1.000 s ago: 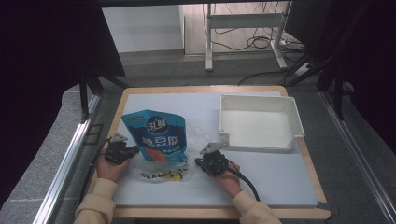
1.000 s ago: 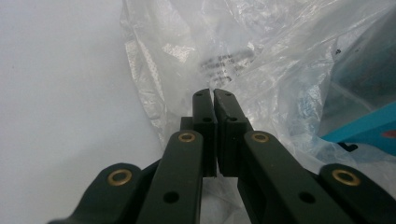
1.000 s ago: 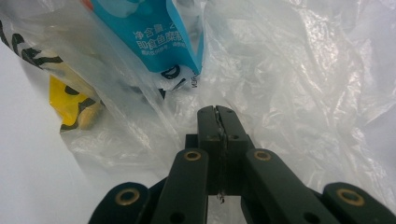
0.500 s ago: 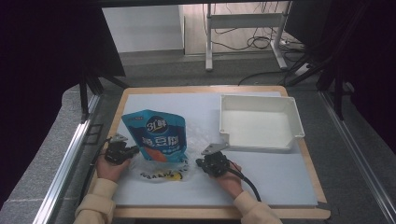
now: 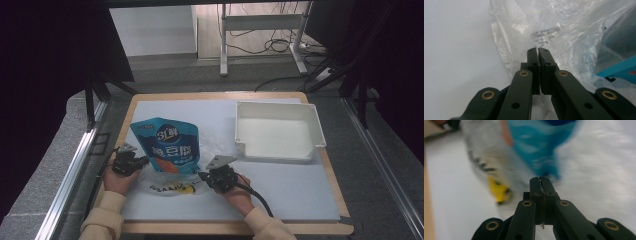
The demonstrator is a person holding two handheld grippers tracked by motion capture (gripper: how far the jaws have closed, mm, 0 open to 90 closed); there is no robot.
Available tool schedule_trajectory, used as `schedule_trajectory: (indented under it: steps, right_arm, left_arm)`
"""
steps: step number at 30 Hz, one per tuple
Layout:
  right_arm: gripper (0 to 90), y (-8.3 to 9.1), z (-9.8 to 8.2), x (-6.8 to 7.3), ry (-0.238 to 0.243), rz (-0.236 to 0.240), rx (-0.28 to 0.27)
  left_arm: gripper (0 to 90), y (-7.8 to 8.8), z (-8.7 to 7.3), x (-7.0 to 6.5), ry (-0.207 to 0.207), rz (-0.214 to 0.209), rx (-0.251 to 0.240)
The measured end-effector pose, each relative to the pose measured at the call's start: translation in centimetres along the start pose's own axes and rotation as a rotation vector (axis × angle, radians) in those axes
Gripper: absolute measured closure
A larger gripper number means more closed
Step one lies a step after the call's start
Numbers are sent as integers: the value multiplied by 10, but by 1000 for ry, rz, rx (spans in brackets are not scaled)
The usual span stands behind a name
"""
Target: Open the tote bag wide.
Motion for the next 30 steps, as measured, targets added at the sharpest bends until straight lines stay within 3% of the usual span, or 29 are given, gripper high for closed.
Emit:
schedule_trajectory:
  steps: [4,14,18,21,25,26,28,30]
  right_arm:
    - [889,-15,-9,8,0,26,64]
    - [890,-16,-17,14,-13,62,64]
    - [890,-16,-16,13,-13,62,62]
    - [889,-15,-15,14,-11,62,53]
    - [890,-12,-14,11,-15,60,45]
    - [890,-12,-14,10,-18,59,43]
    - [889,-12,-14,10,-20,58,43]
    - [890,-12,-14,10,-22,58,44]
  left_arm:
    - [886,0,0,0,0,-2,0]
    - [883,0,0,0,0,0,0]
    - [883,0,1,0,22,-22,-1]
    - [876,2,2,-1,24,-30,-14]
    - [853,11,5,2,62,-54,-63]
    - [833,16,7,5,78,-66,-92]
    - [813,18,7,7,84,-70,-105]
    - [727,23,8,11,96,-67,-128]
Point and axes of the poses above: each handheld gripper's, and its own axes: y roughly backward along the jaws, z roughly out of its top, x roughly to its left, the point moved 1 cm from there along -y, roughly forward along the jaws, and after that the axes turned 13 degrees about z, right-handed, at the moved point
